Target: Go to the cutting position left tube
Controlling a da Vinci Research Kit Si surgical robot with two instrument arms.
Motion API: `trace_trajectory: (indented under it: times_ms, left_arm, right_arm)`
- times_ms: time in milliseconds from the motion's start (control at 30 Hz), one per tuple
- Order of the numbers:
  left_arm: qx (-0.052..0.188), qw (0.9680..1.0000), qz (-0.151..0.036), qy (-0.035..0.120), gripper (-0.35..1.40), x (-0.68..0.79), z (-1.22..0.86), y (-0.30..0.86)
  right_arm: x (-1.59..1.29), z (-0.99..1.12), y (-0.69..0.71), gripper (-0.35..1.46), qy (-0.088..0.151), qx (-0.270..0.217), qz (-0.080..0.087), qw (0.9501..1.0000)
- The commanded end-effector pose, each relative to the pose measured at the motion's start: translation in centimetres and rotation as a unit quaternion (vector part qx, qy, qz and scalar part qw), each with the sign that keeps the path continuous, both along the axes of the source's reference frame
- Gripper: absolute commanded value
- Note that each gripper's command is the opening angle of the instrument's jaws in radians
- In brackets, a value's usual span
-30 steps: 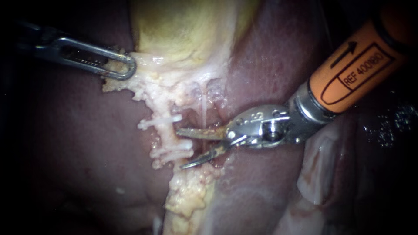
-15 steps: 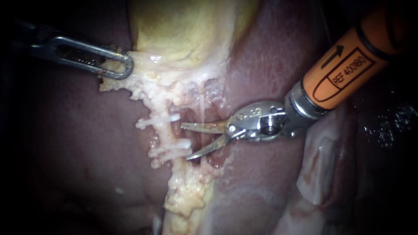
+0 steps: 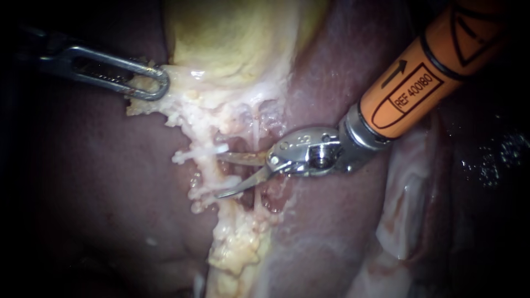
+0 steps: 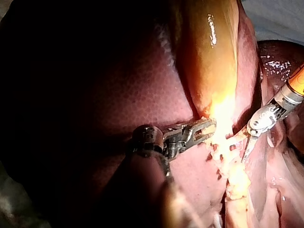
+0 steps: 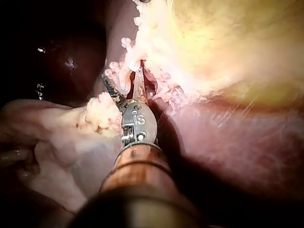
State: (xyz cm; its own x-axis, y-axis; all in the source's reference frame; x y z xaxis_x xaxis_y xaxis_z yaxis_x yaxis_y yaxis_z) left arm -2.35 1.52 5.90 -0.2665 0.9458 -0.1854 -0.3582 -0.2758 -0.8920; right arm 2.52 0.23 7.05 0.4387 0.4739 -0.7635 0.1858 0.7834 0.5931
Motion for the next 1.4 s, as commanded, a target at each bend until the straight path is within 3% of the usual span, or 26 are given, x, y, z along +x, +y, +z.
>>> trace_trajectory:
  times_ms: [33, 467, 767, 1167, 1400]
  left_arm:
    - [0.000, 1.0000, 0.000, 0.000, -0.35, 0.00, 0.00, 0.00]
    - [0.000, 1.0000, -0.001, 0.000, -0.35, -0.03, 0.01, 0.00]
    - [0.000, 1.0000, -0.001, 0.001, -0.35, -0.05, 0.01, 0.00]
    - [0.000, 1.0000, -0.001, 0.001, -0.35, -0.06, 0.01, 0.00]
    - [-0.001, 1.0000, -0.001, 0.001, -0.35, -0.05, 0.02, 0.00]
  right_arm:
    - [0.01, 0.00, 0.00, 1.41, 0.004, 0.001, -0.006, 1.0000]
    - [0.33, 0.15, -0.11, 1.31, 0.036, -0.004, -0.032, 0.9988]
    - [0.60, 0.15, -0.09, 1.31, 0.083, 0.007, -0.005, 0.9965]
    - [0.67, 0.10, -0.12, 1.33, 0.077, 0.030, 0.002, 0.9966]
    - [0.67, -0.23, -0.20, 1.35, 0.068, 0.066, 0.003, 0.9955]
